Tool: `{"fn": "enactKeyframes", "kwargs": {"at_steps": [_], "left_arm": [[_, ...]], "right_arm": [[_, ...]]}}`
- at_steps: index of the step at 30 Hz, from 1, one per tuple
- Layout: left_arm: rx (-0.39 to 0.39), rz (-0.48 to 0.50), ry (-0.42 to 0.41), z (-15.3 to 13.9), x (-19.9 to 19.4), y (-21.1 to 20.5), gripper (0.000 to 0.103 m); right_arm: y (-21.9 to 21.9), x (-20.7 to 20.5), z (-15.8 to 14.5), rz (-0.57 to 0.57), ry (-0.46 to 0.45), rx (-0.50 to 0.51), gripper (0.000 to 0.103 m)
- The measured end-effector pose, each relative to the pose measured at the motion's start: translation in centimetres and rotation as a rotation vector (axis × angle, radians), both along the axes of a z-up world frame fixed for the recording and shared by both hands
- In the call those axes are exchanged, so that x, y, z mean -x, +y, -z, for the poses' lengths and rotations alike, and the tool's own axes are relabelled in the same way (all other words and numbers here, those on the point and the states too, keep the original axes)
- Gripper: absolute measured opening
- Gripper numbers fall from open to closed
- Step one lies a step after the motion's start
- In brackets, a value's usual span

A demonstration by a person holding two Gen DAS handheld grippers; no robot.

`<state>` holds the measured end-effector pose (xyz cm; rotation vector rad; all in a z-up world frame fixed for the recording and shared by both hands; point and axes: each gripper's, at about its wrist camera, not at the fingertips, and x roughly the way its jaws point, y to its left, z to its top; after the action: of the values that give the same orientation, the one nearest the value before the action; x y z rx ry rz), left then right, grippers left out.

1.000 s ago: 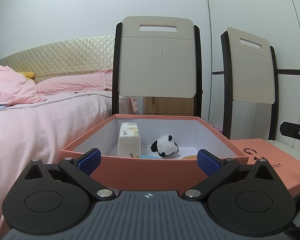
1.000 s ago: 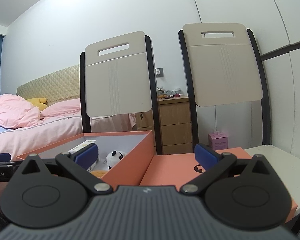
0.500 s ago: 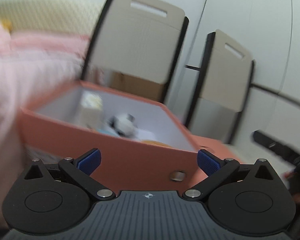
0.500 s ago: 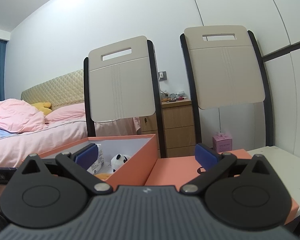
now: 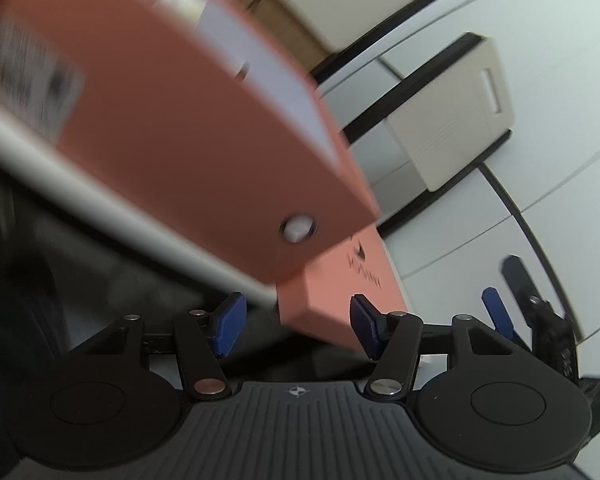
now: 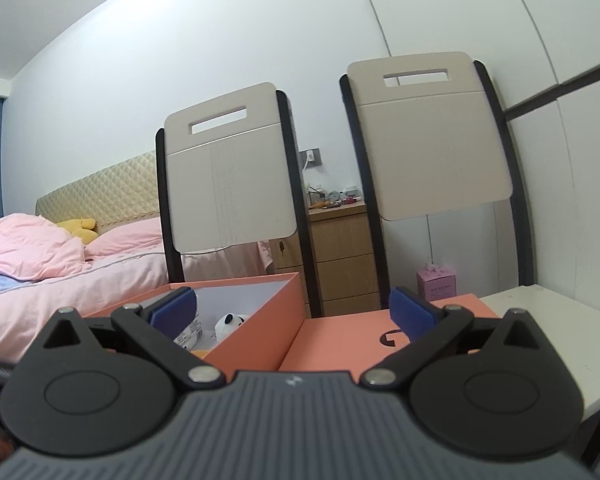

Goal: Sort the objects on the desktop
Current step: 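Tilt the left tool down and grasp the edge of the pink lid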

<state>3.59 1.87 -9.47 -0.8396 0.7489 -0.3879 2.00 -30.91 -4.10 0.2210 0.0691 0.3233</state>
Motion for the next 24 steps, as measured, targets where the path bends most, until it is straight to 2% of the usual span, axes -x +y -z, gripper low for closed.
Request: {"fn": "enactKeyframes", "kwargs": {"at_steps": [4, 12, 20, 21, 22, 24], "left_arm": [[0.148, 0.003, 0.099, 2.8, -1.3, -0.8, 0.061], [0.354, -0.008, 0.227, 6.5, -5.3, -2.5, 0.060], [0.430, -0.011, 0.295, 8.4, -7.6, -3.2, 0.060], [0.453, -0.005, 0.311, 8.8, -7.8, -3.1, 0.059], [0.473, -0.005, 0.321, 9.1, -7.9, -3.1, 0.050], [0.511, -0.006, 0.337, 9.7, -8.1, -3.1, 0.043]], "right_arm": [[-0.8, 0.2, 0.2, -0.028, 0.024, -0.034, 0.103], [-1.3, -0.3, 0.4, -0.113, 0.073, -0.089, 0.103], [-1.6, -0.3, 0.5, -0.154, 0.091, -0.119, 0.103], [-1.7, -0.4, 0.6, -0.156, 0.097, -0.120, 0.103], [-1.7, -0.5, 0.6, -0.162, 0.104, -0.121, 0.103], [-1.7, -0.8, 0.7, -0.172, 0.120, -0.124, 0.103]]}}
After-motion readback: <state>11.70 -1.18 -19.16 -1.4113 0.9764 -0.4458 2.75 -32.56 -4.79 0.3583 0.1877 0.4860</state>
